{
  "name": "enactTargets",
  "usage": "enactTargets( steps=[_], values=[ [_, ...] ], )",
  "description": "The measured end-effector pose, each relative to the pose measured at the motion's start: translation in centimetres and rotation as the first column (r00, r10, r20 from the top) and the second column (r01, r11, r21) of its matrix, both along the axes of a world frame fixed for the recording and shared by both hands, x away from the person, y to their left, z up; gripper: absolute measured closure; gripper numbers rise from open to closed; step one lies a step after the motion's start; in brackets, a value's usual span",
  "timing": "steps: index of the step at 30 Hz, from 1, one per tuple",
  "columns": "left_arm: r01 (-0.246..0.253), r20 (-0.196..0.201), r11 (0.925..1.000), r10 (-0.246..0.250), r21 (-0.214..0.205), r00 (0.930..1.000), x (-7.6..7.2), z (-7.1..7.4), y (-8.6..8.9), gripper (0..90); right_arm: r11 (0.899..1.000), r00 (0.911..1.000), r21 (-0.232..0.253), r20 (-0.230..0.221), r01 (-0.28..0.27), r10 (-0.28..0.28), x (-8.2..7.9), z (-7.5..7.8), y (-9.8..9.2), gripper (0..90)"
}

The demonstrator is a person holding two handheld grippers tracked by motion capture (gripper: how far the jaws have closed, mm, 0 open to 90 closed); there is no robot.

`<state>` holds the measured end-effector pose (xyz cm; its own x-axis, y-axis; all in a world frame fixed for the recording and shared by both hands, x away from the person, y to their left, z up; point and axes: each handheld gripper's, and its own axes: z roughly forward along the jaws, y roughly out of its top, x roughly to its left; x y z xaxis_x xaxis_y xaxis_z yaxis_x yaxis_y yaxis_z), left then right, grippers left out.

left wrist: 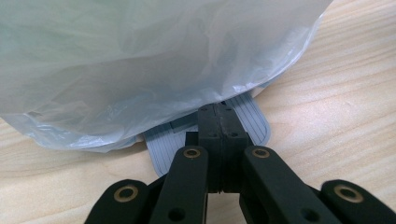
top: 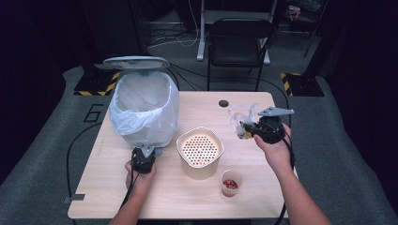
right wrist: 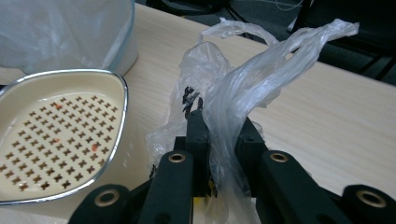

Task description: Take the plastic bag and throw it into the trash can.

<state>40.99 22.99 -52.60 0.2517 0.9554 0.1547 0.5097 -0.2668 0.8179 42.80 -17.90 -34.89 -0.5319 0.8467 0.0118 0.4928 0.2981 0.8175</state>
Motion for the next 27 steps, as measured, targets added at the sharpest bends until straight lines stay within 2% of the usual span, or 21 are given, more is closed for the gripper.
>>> enactTargets(
  steps=[2,4,7,11,14,16,19,21,23,26,27],
  values=[
    [0.001,-0.005,1.0000,-0.001,0.002,1.0000,0.0,0.0,0.0,90.0,1.000,0.9997,-0.013,0.022,-0.010,0.010,-0.3,1.3,0.3,79.9],
    [0.001,-0.006,1.0000,-0.001,0.003,1.0000,0.0,0.0,0.0,90.0,1.000,0.9972,-0.017,0.071,-0.022,0.023,-0.9,3.4,0.8,80.0],
    [0.000,-0.005,1.0000,0.000,0.003,1.0000,0.0,0.0,0.0,90.0,0.999,0.9958,0.002,0.075,-0.052,0.051,-1.1,4.6,1.4,80.0],
    [0.001,-0.005,1.0000,-0.001,0.000,1.0000,0.0,0.0,0.0,90.0,0.996,0.9933,0.024,0.076,-0.090,0.088,-1.4,5.9,2.3,80.0],
    [0.001,-0.005,1.0000,-0.001,0.001,1.0000,0.0,0.0,0.0,90.0,0.995,0.9918,0.028,0.085,-0.098,0.095,-1.6,6.4,2.8,79.9],
    [0.001,-0.005,1.0000,-0.001,0.001,1.0000,0.0,0.0,0.0,90.0,0.989,0.9867,0.050,0.092,-0.139,0.134,-2.0,7.2,3.7,79.8],
    [0.000,0.000,1.0000,0.000,0.000,1.0000,0.0,0.0,0.0,90.0,0.983,0.9826,0.072,0.089,-0.170,0.163,-2.3,7.7,4.7,79.8],
    [-0.003,0.002,1.0000,0.003,-0.001,1.0000,0.0,0.0,0.0,90.0,0.980,0.9784,0.055,0.094,-0.190,0.184,-2.5,8.1,5.5,79.8],
    [-0.004,0.006,1.0000,0.004,-0.004,1.0000,0.0,0.0,0.0,90.0,0.979,0.9735,0.031,0.117,-0.201,0.196,-2.8,8.7,6.5,79.9],
    [-0.002,0.015,0.9997,0.001,0.025,0.9999,0.0,0.1,0.1,90.0,0.971,0.9635,0.029,0.132,-0.238,0.233,-3.0,9.7,8.0,79.8],
    [0.000,0.009,0.9998,0.000,0.021,1.0000,0.0,0.1,0.1,90.0,0.969,0.9621,0.030,0.132,-0.245,0.239,-3.0,9.9,8.3,79.8]
  ],
)
